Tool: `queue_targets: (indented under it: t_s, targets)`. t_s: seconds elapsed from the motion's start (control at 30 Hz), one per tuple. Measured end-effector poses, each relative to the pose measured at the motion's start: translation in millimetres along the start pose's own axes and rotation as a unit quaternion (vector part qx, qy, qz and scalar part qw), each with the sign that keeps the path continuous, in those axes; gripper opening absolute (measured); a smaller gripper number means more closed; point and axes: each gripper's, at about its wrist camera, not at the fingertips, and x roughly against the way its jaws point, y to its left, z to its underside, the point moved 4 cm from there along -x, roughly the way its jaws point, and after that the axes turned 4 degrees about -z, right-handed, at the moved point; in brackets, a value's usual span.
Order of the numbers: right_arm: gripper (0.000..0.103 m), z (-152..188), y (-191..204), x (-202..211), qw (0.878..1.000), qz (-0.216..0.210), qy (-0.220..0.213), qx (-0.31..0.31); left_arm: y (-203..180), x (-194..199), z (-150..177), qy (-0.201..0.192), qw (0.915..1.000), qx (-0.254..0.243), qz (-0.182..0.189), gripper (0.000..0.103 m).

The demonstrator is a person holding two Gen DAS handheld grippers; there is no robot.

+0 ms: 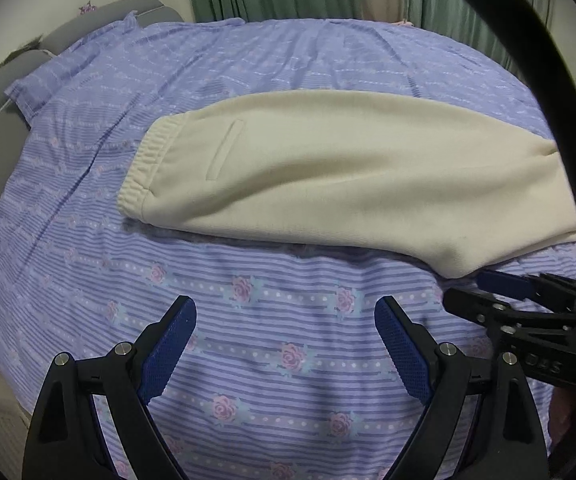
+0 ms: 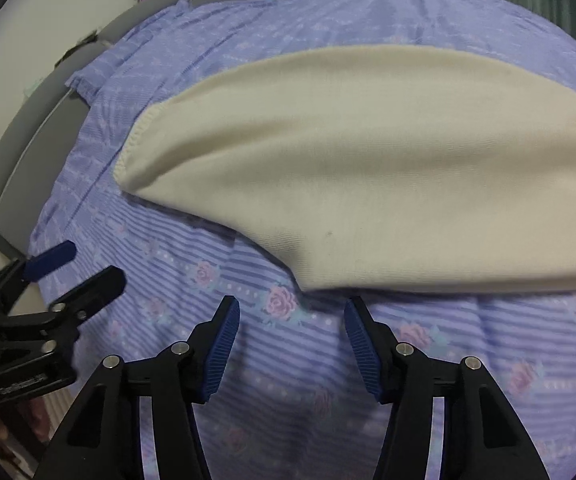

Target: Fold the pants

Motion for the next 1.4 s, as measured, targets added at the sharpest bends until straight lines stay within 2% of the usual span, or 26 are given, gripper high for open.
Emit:
queue_targets:
  t_s: [0.07,0.2,0.27,0.37,0.47,0.57,0.6,0.67,0.7,0.77,0.83,0.93,1.0,1.07,1.17,1.23,1.3,1.33,1.4]
  targets:
    - [0.048,-9,0,-4,1.000,0.005,0.001,0.020,2,0,-2,-0.003,1.0000,-0.006,-0.004,0.092]
    - [0.048,-41,5,12,0.996,0.009,-0.046,0.069,7,4,-8,-0.013,0.9998,-0.003,-0.013,0.092]
    - [0.048,-51,2,7,0.996,0.010,-0.043,0.081,10,1,-11,-0.011,0.9998,0.003,-0.017,0.092]
    - [0.048,-49,-8,-11,0.998,-0.004,-0.021,0.061,16,-6,-12,-0.006,0.9995,0.013,-0.027,0.092]
    - [0.048,-32,-13,-23,0.999,-0.028,0.000,0.034,24,-13,-12,0.000,0.9993,0.022,-0.032,0.092]
    - [0.048,-25,-11,-32,0.999,-0.014,-0.001,0.042,32,-21,-11,0.007,0.9988,0.030,-0.037,0.092]
    - [0.044,-29,-9,-33,0.999,-0.014,0.001,0.045,37,-24,-11,0.007,0.9986,0.035,-0.040,0.092]
    - [0.040,-43,-4,-33,0.999,-0.025,-0.004,0.048,49,-30,-13,0.009,0.9976,0.055,-0.041,0.092]
    - [0.031,-49,1,-32,0.998,-0.013,-0.008,0.057,59,-33,-16,0.011,0.9966,0.072,-0.037,0.092]
    - [0.019,-43,5,-29,0.998,0.009,0.005,0.063,82,-39,-22,0.015,0.9926,0.115,-0.037,0.092]
    - [0.018,-25,6,-19,0.999,0.016,0.002,0.046,110,-46,-29,0.019,0.9848,0.170,-0.030,0.091]
    - [0.018,-19,9,-18,0.998,0.047,0.006,0.044,140,-57,-37,0.020,0.9773,0.208,-0.032,0.091]
    - [0.017,-25,12,-23,0.997,0.067,0.016,0.039,151,-64,-49,0.010,0.9790,0.201,-0.035,0.091]
    - [0.017,-28,12,-26,0.996,0.079,0.024,0.032,159,-69,-67,-0.018,0.9840,0.174,-0.037,0.092]
    - [0.017,-33,11,-29,0.995,0.095,0.035,0.011,158,-81,-106,-0.059,0.9930,0.095,-0.039,0.092]
    - [0.017,-40,15,-36,0.992,0.115,0.042,-0.001,150,-95,-131,-0.071,0.9959,0.044,-0.035,0.090]
    - [0.017,-47,17,-45,0.989,0.134,0.055,-0.016,147,-112,-147,-0.056,0.9979,0.032,-0.011,0.084]
    - [0.017,-50,17,-47,0.988,0.141,0.060,-0.023,147,-123,-152,-0.038,0.9988,0.030,-0.006,0.076]
    - [0.017,-58,17,-51,0.986,0.152,0.067,-0.036,145,-138,-156,-0.016,0.9995,0.028,0.005,0.072]
